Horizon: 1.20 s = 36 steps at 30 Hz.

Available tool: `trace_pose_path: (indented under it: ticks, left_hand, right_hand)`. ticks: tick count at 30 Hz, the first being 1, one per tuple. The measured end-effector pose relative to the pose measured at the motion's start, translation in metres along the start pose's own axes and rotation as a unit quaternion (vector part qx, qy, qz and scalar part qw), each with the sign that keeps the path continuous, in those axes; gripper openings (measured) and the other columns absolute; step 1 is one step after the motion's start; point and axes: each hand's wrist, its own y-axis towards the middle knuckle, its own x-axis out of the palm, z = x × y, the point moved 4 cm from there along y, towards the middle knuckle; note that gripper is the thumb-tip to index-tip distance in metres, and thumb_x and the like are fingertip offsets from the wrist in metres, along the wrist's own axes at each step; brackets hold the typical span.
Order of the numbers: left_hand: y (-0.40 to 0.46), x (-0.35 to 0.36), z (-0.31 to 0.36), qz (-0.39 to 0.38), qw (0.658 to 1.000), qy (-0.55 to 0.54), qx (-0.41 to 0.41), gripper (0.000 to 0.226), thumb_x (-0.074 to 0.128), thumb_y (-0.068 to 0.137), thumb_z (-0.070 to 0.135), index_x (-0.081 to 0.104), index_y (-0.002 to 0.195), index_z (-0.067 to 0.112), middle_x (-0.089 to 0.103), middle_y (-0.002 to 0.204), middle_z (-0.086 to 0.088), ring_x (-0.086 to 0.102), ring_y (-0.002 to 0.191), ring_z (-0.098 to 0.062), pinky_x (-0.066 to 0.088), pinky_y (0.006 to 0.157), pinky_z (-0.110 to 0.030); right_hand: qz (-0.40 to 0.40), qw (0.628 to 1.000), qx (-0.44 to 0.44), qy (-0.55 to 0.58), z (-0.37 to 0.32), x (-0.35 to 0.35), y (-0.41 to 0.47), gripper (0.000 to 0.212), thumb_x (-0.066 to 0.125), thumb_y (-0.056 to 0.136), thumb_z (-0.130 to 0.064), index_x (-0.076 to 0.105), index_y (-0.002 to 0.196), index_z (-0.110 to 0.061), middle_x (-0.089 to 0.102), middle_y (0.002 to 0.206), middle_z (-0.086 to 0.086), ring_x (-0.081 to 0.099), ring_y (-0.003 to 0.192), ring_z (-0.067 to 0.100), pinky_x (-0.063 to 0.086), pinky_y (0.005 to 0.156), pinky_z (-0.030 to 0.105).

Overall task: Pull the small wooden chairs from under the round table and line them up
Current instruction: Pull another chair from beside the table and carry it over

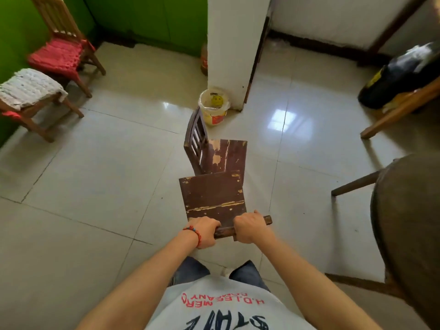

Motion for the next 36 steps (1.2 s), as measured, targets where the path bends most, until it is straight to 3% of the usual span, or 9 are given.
trace_pose_path:
  ticks: [6,13,20,29,36]
  left_hand:
    - [0.021,-0.036,-0.022,-0.071,0.986,0.114,0.102,0.024,0.052,0.075,0.024,0.057,0.099,0.025,0.065,0.094,-0.006,0.058,0.083,-0.024,0.051,0.077,-0.038]
    - [0.027,-0.058,-0.018,-0.111,0.934,0.252,0.228,0.019,0.051,0.073,0.020,0.057,0.091,0.024,0.065,0.089,-0.005,0.054,0.073,-0.021,0.042,0.063,-0.029]
    - [0.026,-0.044,0.000,-0.145,0.864,0.364,0.316,0.027,0.053,0.070,0.022,0.058,0.096,0.023,0.067,0.092,-0.005,0.061,0.083,-0.026,0.052,0.073,-0.035]
    - [0.005,-0.003,0.012,-0.182,0.764,0.471,0.401,0.017,0.053,0.078,0.022,0.056,0.094,0.023,0.064,0.084,-0.002,0.056,0.075,-0.021,0.036,0.065,-0.029]
    - [-0.006,0.011,0.000,-0.174,0.714,0.511,0.446,0.024,0.052,0.081,0.023,0.058,0.105,0.022,0.064,0.091,-0.003,0.058,0.082,-0.022,0.042,0.069,-0.027]
  right_hand:
    - [-0.027,0.988,0.115,0.100,-0.016,-0.011,0.008,0.022,0.048,0.084,-0.022,0.056,0.102,-0.012,0.064,0.100,0.011,0.058,0.092,0.029,0.037,0.076,0.037]
    - [-0.009,0.944,0.241,0.226,-0.042,-0.001,-0.004,0.023,0.046,0.083,-0.020,0.057,0.102,-0.012,0.065,0.103,0.012,0.060,0.094,0.031,0.037,0.075,0.038]
    - [0.023,0.865,0.365,0.344,-0.070,0.026,-0.030,0.024,0.049,0.080,-0.019,0.058,0.100,-0.012,0.065,0.104,0.012,0.059,0.099,0.031,0.036,0.091,0.043]
    - [0.080,0.757,0.483,0.434,-0.129,0.065,-0.056,0.024,0.047,0.079,-0.014,0.062,0.097,-0.014,0.067,0.102,0.011,0.061,0.098,0.030,0.038,0.088,0.040]
    - [0.099,0.691,0.515,0.497,-0.168,0.073,-0.055,0.022,0.049,0.079,-0.011,0.065,0.093,-0.015,0.068,0.098,0.010,0.061,0.097,0.030,0.036,0.092,0.043]
